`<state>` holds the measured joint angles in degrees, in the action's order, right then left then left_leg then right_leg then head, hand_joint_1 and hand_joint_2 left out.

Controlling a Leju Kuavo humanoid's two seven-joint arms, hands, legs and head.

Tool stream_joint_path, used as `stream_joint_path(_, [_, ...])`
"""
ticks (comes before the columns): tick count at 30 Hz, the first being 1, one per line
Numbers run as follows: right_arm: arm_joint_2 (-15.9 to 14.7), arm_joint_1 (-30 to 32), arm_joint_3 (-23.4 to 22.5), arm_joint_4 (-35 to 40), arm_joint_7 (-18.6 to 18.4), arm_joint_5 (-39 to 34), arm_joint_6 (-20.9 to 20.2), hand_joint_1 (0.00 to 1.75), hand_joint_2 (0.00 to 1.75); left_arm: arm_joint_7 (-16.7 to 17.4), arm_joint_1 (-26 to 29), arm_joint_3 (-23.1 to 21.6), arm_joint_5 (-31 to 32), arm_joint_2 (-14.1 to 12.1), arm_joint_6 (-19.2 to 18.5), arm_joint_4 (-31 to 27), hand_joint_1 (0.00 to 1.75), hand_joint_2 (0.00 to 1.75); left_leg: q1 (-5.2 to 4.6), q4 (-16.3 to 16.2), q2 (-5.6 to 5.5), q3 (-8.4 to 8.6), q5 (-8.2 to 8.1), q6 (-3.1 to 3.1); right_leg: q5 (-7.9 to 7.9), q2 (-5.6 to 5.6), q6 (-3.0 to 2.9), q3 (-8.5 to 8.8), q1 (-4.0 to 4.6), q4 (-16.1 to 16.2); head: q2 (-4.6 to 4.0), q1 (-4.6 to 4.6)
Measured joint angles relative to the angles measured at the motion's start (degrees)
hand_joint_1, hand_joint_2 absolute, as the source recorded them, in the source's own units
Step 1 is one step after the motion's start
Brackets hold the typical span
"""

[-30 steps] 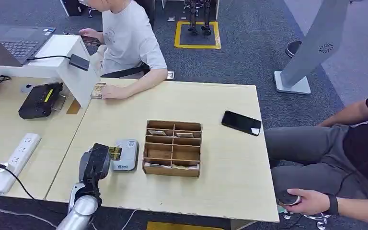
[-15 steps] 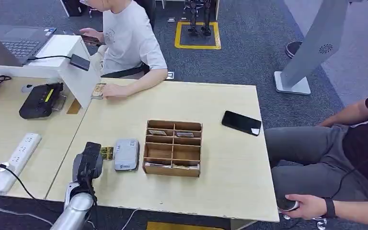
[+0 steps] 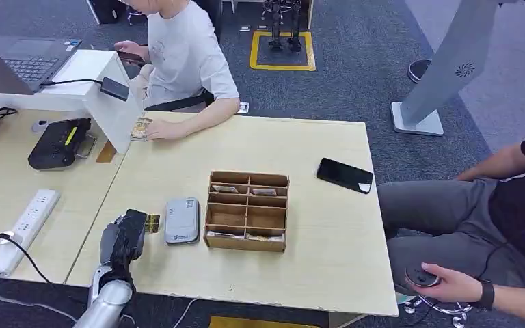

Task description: Pass the card to the sensor for recognition and then transmit it.

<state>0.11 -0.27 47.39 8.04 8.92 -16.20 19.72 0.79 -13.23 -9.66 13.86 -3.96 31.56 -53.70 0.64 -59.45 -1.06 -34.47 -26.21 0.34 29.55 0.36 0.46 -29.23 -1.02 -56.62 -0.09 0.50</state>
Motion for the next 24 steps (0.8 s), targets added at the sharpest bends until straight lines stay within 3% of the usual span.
stream_joint_path(5, [0.0,0.03,0.0,0.02,0.07,0.0,0.15,0.0,1.75,-0.11,0.12,0.0,-2.1,0.0,-3.81,-0.61,1.75,1.75,-0.01,0.0,-0.08,0.02,0.02,0.03,0.0,-0.07,0.01,0.03,0.0,0.0,0.02,0.0])
stream_joint_path(8, [0.0,0.12,0.0,0.02,0.39,0.0,0.15,0.0,1.75,-2.12,1.11,0.0,-8.8,-0.33,-9.82,-3.59,1.75,1.75,-0.01,0.01,-0.17,0.03,0.04,0.06,0.01,-0.17,0.01,-0.01,0.0,0.0,0.02,0.0])
stream_joint_path(10, [0.0,0.28,0.0,0.02,0.7,0.0,0.17,0.0,1.75,-3.35,2.21,0.0,-13.63,-0.55,-11.78,-6.69,1.75,1.75,0.0,0.0,-0.17,0.01,0.04,0.06,0.01,-0.17,0.02,-0.03,0.0,0.0,0.0,0.0])
stream_joint_path(15, [0.0,0.45,0.0,0.02,0.77,0.0,0.48,0.0,1.75,-3.45,3.85,0.0,-16.33,-0.9,-12.53,-11.59,1.75,1.75,-0.01,-0.02,-0.13,-0.06,0.07,0.09,-0.05,-0.11,0.06,-0.03,-0.01,0.0,0.0,-0.02])
stream_joint_path(19, [0.0,0.5,0.18,0.02,0.85,0.39,0.52,0.0,1.75,-7.7,3.95,0.31,-26.28,-1.42,-13.62,-15.2,1.75,1.75,0.0,-0.06,-0.16,-0.13,0.09,0.12,-0.04,-0.14,0.06,-0.16,-0.01,0.0,0.02,-0.02])
stream_joint_path(21, [0.0,0.54,0.61,0.18,0.7,1.03,0.52,0.0,1.75,-9.1,2.63,1.42,-29.97,-1.95,-11.69,-17.12,1.75,1.75,0.02,-0.09,-0.15,-0.15,0.09,0.12,-0.05,-0.13,0.06,-0.21,0.01,0.0,0.0,0.0])
stream_joint_path(24, [-0.02,0.57,1.2,0.26,0.13,1.29,0.33,0.0,1.75,-11.61,-1.81,3.28,-29.83,-3.59,-8.0,-18.54,1.75,1.75,0.03,-0.08,-0.18,-0.18,0.16,0.18,-0.06,-0.17,0.05,-0.2,0.03,-0.03,0.0,0.0])
